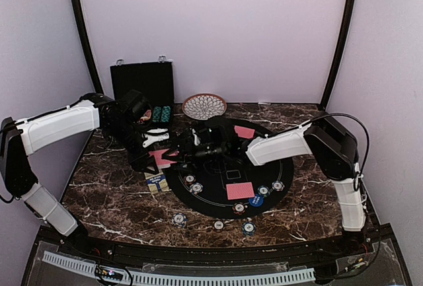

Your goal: Distribute texas hold em gaming equipment

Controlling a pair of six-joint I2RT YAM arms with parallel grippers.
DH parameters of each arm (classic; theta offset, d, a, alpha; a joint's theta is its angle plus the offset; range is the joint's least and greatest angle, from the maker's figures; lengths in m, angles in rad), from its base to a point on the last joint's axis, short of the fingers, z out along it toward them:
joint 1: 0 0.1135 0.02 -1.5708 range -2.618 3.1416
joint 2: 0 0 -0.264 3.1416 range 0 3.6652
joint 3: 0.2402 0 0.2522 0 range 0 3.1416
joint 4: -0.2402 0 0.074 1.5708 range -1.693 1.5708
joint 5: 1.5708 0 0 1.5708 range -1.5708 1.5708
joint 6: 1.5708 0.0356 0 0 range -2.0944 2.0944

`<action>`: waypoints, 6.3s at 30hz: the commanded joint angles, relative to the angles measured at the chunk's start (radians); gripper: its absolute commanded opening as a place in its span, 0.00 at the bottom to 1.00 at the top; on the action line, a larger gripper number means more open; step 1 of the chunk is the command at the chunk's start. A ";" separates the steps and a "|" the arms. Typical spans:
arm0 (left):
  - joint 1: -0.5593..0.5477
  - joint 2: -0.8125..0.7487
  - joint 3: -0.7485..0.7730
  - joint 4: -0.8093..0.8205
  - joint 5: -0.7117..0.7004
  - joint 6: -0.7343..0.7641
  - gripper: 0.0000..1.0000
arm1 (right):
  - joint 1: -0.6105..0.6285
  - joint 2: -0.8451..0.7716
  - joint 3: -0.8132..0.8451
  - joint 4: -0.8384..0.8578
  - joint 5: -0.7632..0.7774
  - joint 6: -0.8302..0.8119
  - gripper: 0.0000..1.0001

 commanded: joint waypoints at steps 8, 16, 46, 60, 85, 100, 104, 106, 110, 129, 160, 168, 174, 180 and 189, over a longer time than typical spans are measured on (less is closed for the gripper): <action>-0.003 -0.036 0.031 -0.006 0.024 0.010 0.00 | -0.019 -0.088 -0.034 -0.072 0.010 -0.050 0.44; -0.003 -0.033 0.032 -0.006 0.021 0.010 0.00 | -0.019 -0.128 -0.058 -0.033 -0.006 -0.021 0.26; -0.004 -0.063 -0.006 -0.004 -0.012 0.024 0.00 | -0.119 -0.238 -0.142 -0.107 -0.046 -0.073 0.00; -0.004 -0.088 -0.007 -0.016 -0.023 0.025 0.00 | -0.194 -0.045 0.005 -0.060 -0.061 -0.060 0.00; -0.005 -0.097 -0.003 -0.030 -0.009 0.015 0.00 | -0.195 0.264 0.383 -0.380 0.117 -0.189 0.20; -0.003 -0.091 0.007 -0.032 0.003 0.013 0.00 | -0.192 0.159 0.381 -0.671 0.259 -0.385 0.56; -0.004 -0.083 0.017 -0.037 0.006 0.010 0.00 | -0.191 0.166 0.375 -0.662 0.240 -0.382 0.57; -0.004 -0.081 0.022 -0.040 0.006 0.009 0.00 | -0.191 0.176 0.377 -0.657 0.227 -0.375 0.57; -0.005 -0.080 0.022 -0.040 0.005 0.010 0.00 | -0.190 0.201 0.381 -0.643 0.204 -0.363 0.57; -0.005 -0.080 0.022 -0.041 0.002 0.013 0.00 | -0.156 0.253 0.456 -0.648 0.164 -0.375 0.56; -0.004 -0.073 0.032 -0.030 0.008 0.011 0.00 | -0.009 -0.227 -0.068 -0.147 0.026 -0.174 0.79; -0.004 -0.072 0.037 -0.030 0.014 0.012 0.00 | 0.028 -0.155 -0.017 -0.099 0.011 -0.130 0.80; -0.003 -0.069 0.040 -0.032 0.023 0.009 0.00 | 0.045 -0.099 0.032 -0.097 -0.003 -0.118 0.80; -0.004 -0.071 0.040 -0.032 0.027 0.009 0.00 | 0.052 -0.053 0.086 -0.080 -0.019 -0.105 0.81; -0.004 -0.060 0.046 -0.033 0.033 0.006 0.00 | 0.060 0.015 0.172 -0.072 -0.052 -0.083 0.82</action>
